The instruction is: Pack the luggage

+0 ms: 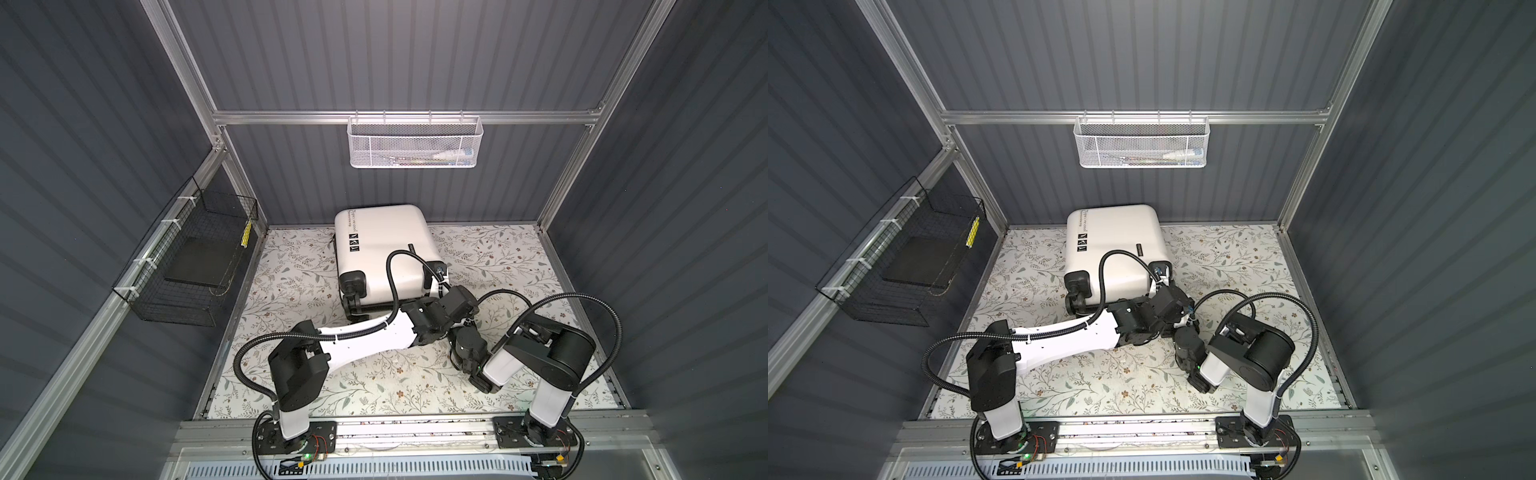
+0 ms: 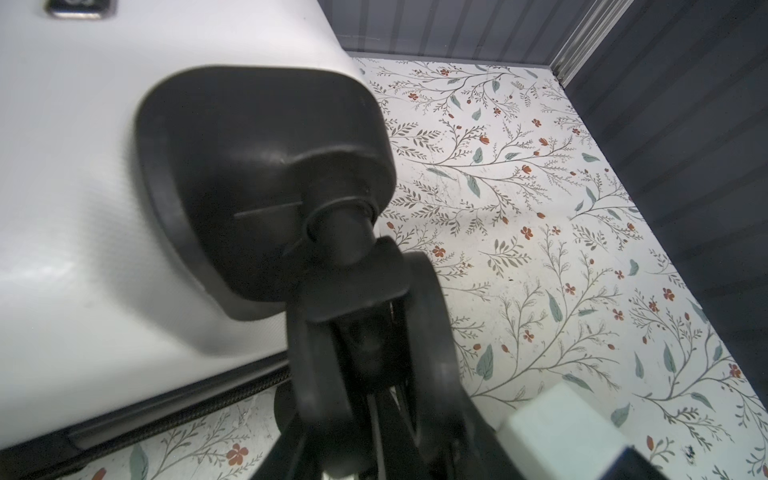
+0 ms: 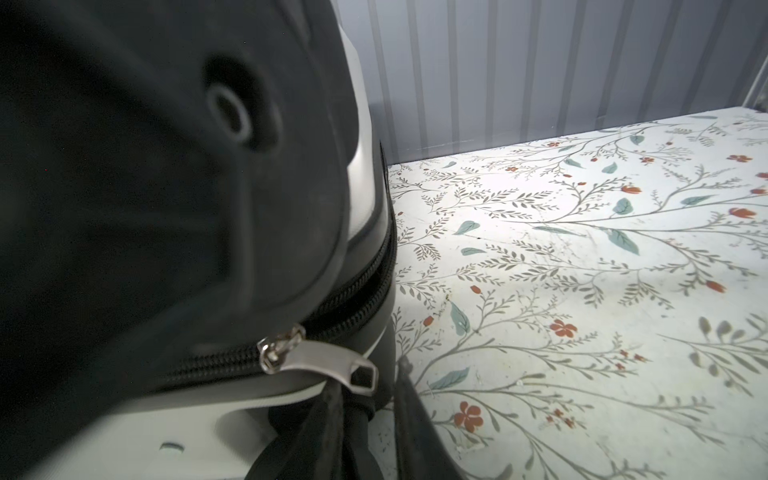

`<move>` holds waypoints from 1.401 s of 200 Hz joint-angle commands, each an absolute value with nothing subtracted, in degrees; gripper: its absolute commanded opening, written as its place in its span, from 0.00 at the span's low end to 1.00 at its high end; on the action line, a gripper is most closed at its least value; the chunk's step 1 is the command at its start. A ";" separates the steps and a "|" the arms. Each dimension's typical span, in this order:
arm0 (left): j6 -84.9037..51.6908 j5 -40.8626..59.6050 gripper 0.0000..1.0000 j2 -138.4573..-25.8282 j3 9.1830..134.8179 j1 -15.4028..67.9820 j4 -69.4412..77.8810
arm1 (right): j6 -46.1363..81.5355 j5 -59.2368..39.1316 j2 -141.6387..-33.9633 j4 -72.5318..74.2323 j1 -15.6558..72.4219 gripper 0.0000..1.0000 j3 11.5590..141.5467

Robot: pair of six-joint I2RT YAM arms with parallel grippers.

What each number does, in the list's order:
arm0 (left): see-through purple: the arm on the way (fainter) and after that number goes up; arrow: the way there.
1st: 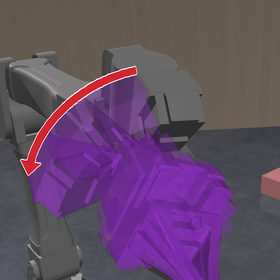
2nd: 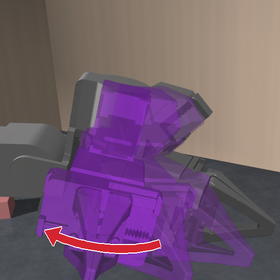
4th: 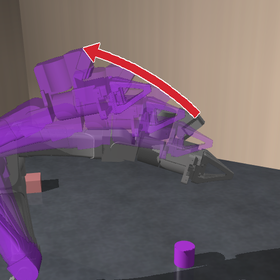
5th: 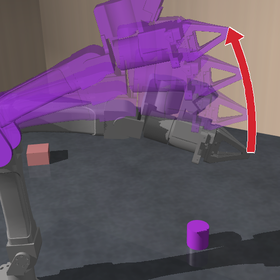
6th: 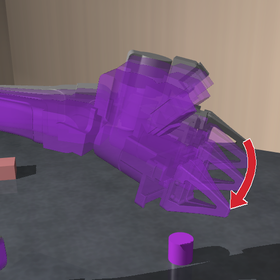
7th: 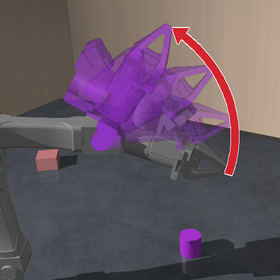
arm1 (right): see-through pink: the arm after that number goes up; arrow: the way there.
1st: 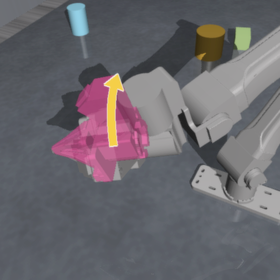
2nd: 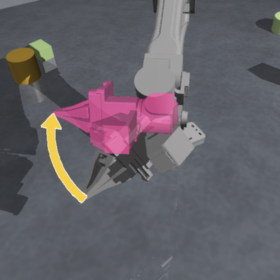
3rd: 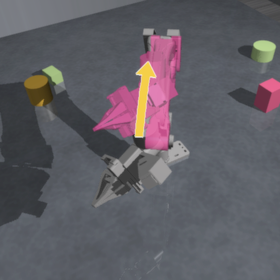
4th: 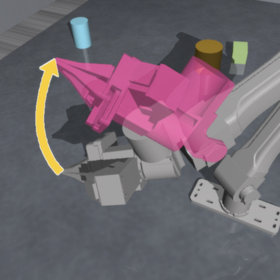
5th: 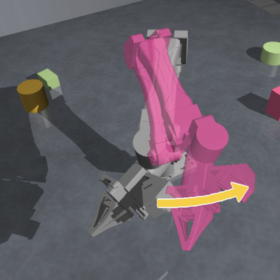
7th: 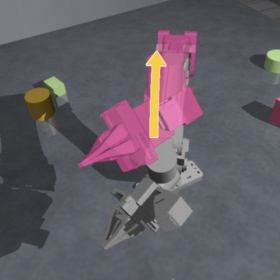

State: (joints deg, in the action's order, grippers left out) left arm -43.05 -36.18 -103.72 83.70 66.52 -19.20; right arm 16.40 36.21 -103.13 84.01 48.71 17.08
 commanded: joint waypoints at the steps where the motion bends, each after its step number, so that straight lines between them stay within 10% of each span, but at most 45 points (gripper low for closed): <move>1: -41.72 -33.61 0.00 -99.05 85.22 68.20 -9.93 | 11.11 36.37 -102.99 84.73 50.34 0.19 18.68; 58: -41.90 -33.39 0.00 -98.94 84.81 68.20 -9.54 | 9.09 36.30 -104.04 84.73 51.04 0.37 19.90; 186: -41.96 -33.76 0.00 -98.22 83.42 68.20 -8.79 | 14.37 36.36 -105.12 84.80 51.86 0.00 16.34; 280: -41.99 -33.75 0.00 -97.56 81.56 68.20 -8.08 | 19.63 36.95 -101.18 84.73 51.94 0.13 9.14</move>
